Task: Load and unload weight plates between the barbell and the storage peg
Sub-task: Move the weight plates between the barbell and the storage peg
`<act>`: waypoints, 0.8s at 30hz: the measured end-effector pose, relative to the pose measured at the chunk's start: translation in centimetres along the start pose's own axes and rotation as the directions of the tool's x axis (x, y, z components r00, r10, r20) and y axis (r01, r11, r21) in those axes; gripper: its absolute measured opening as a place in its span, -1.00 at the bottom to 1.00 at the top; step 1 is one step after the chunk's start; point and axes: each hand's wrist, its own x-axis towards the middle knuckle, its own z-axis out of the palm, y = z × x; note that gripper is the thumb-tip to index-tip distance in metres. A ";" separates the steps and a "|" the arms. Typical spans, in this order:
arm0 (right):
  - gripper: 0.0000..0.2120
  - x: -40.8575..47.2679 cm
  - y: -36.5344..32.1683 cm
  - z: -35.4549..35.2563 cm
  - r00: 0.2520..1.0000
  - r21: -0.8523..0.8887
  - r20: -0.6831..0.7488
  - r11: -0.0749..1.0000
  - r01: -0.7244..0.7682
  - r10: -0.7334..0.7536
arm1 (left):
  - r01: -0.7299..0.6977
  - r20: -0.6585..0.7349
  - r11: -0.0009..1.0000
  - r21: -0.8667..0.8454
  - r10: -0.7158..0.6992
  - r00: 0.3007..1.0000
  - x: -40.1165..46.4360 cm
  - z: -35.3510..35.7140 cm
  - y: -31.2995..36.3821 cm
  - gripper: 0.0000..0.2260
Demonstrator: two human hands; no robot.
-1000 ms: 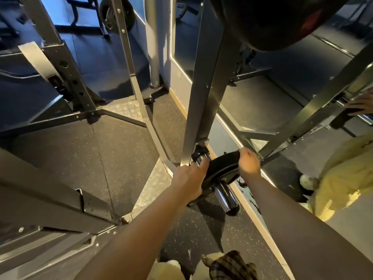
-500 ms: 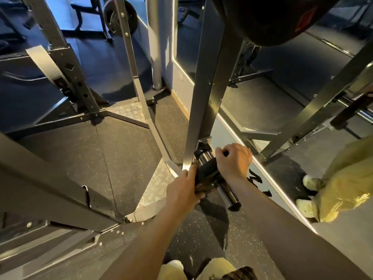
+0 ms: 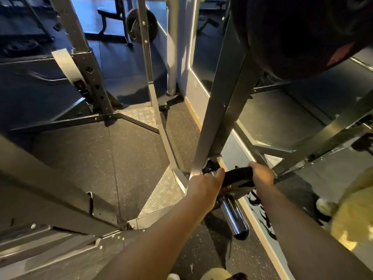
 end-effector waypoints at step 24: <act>-0.59 -5.2 2.2 3.5 0.571 -0.327 -0.109 0.572 0.752 -0.814 | 0.319 0.066 0.743 -0.588 -0.349 0.935 -1.7 7.7 -3.5 -0.55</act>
